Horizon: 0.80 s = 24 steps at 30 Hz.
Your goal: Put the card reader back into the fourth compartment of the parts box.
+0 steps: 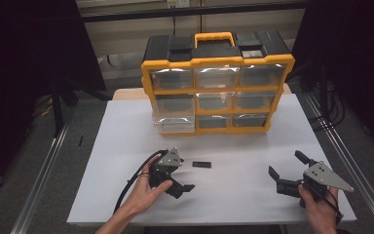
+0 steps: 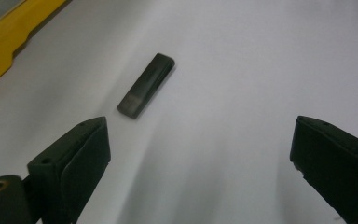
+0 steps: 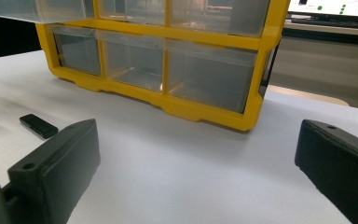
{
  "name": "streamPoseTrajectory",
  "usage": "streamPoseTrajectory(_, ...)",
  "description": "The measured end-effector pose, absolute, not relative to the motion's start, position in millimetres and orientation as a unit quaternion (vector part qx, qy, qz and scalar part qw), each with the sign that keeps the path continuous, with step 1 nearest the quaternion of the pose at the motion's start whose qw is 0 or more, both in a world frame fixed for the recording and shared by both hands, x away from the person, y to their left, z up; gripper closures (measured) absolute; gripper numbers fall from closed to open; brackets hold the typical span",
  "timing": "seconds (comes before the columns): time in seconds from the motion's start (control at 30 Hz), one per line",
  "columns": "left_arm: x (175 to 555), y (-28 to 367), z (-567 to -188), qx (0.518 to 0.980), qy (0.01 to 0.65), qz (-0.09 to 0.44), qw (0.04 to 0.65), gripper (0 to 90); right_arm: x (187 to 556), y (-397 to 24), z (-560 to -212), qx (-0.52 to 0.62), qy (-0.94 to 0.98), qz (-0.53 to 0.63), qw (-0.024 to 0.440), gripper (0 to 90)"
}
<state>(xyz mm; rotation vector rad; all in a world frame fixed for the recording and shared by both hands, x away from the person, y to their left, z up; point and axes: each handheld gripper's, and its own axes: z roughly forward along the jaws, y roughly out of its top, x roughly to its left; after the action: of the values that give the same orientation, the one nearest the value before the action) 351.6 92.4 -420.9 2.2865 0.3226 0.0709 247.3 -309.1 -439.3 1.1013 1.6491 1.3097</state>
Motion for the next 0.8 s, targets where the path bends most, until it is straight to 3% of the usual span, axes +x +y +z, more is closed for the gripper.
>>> streamPoseTrajectory(0.53, 374.8, 66.2, -429.3, 0.925, 0.096, 0.007, 0.366, 4.7, 247.3, -308.3, -439.7, 0.43, 0.645, 0.512, 0.371, 0.0)
streamPoseTrajectory(0.8, 384.3, 50.1, -430.2, 0.937, 0.079, 0.006, 0.34, 11.2, 247.3, -308.1, -440.0, 0.43, 0.647, 0.51, 0.37, 0.0)
